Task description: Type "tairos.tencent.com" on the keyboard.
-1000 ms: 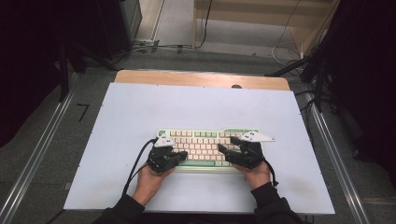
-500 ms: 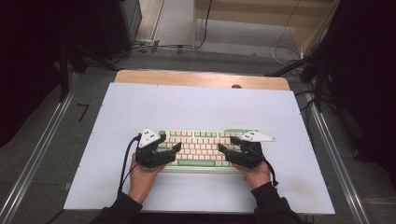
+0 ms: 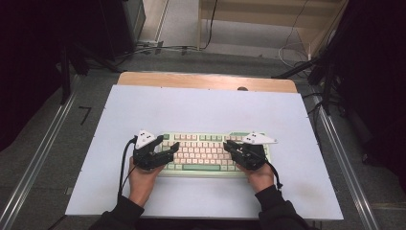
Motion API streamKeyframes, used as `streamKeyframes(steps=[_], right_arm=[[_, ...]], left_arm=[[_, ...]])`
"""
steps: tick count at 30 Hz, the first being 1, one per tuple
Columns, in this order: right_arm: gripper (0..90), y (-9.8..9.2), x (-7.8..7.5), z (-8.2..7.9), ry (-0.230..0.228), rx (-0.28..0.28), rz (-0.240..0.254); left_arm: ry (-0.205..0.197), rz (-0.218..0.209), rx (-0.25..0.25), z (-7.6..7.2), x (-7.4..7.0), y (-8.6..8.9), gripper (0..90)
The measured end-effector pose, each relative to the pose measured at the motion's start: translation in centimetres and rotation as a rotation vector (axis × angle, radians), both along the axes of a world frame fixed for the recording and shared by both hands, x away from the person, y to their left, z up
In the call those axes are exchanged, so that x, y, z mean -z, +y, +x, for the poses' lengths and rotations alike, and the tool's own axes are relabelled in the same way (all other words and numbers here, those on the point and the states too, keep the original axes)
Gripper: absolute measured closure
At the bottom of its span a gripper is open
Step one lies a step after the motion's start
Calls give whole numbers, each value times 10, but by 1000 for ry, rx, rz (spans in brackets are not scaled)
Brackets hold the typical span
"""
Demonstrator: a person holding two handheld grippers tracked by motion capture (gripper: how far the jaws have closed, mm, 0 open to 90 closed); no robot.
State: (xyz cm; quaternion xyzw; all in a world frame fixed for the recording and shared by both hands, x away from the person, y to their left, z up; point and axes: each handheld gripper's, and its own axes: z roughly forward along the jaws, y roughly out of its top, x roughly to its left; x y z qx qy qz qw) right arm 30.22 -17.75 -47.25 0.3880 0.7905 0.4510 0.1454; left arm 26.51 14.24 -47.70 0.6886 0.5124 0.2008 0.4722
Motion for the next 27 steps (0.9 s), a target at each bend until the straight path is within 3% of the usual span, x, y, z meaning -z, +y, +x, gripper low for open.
streamKeyframes(steps=[3,27], right_arm=[[875,4,-1,2,-10,-6,-13],[876,22,15,10,71,-47,-98]], left_arm=[[-1,-1,1,0,0,0,314],[9,-4,13,0,1,-2,316]])
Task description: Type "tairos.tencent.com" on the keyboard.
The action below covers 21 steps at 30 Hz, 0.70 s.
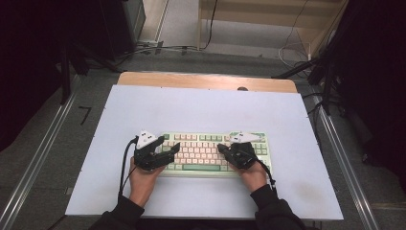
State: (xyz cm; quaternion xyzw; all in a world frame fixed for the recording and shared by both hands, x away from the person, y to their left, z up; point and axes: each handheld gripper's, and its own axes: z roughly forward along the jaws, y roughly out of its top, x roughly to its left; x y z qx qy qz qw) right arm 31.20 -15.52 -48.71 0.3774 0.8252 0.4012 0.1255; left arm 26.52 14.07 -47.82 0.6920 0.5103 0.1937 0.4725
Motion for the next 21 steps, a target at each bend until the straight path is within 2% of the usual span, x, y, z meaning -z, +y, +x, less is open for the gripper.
streamKeyframes(steps=[10,12,14,16,19,21], right_arm=[[876,2,3,1,14,6,-20],[875,1,2,1,13,4,-16],[866,-1,-2,-1,6,8,11],[771,-3,-6,-2,0,6,39],[524,-8,-12,-4,3,10,75],[424,-9,-14,-5,4,15,91]], left_arm=[[3,1,5,0,0,0,321],[2,1,5,0,0,0,321],[0,-2,4,0,0,1,321],[0,-3,4,0,0,1,321],[0,-4,2,0,0,1,321],[-1,-3,3,0,0,1,321]])
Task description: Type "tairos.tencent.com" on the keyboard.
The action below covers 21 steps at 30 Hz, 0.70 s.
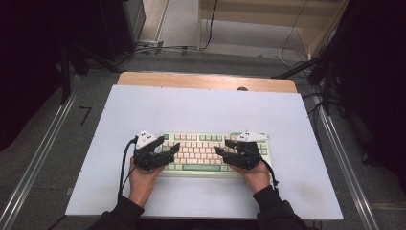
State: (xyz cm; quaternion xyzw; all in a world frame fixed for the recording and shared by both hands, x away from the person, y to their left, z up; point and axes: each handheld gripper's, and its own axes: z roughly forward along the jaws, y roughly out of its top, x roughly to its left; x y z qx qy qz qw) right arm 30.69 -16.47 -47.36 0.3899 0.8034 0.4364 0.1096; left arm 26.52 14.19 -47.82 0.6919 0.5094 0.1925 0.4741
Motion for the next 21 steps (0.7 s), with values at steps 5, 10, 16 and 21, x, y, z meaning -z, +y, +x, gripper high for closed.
streamKeyframes(steps=[5,10,16,21], right_arm=[[297,0,-3,-3,14,-17,-1],[284,0,-5,-8,15,-34,-4],[318,2,-5,-11,19,-45,-10],[443,3,-3,-14,8,-59,-27]], left_arm=[[-1,4,0,0,0,0,321],[-2,3,-2,0,0,1,321],[-5,4,-3,0,-1,1,320],[-4,4,-3,-1,-1,1,321]])
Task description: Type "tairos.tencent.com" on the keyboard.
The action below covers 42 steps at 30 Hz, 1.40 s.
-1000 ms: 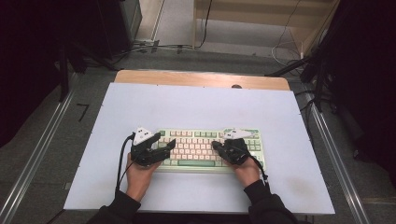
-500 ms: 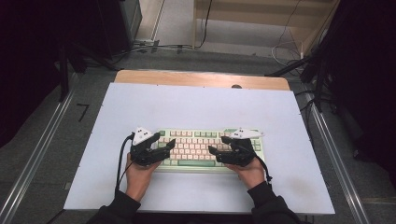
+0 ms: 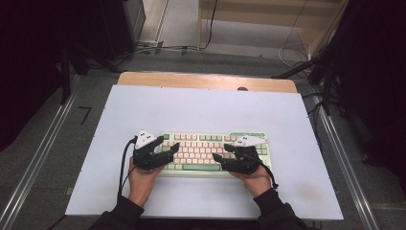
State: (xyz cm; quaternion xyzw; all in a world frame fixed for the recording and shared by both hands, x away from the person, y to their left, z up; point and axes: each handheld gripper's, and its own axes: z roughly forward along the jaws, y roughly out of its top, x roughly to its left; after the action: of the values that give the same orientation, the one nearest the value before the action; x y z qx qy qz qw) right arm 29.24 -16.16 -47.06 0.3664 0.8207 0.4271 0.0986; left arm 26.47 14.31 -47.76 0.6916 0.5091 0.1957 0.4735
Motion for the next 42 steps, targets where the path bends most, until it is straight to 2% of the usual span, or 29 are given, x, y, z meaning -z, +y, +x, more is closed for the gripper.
streamKeyframes(steps=[4,9,14,25,37,42], right_arm=[[642,-1,-1,-3,-16,-11,9],[867,2,2,-4,-18,-42,-7],[877,5,3,-6,-23,-63,-23],[876,15,12,-6,-3,-89,-65],[876,18,16,-6,5,-92,-82],[876,22,20,-5,2,-97,-107]], left_arm=[[1,1,0,0,0,0,321],[0,0,2,0,0,-1,321],[1,1,0,0,0,-1,320],[2,3,1,0,1,-1,321],[5,10,1,0,1,-1,321],[6,9,3,0,2,-2,320]])
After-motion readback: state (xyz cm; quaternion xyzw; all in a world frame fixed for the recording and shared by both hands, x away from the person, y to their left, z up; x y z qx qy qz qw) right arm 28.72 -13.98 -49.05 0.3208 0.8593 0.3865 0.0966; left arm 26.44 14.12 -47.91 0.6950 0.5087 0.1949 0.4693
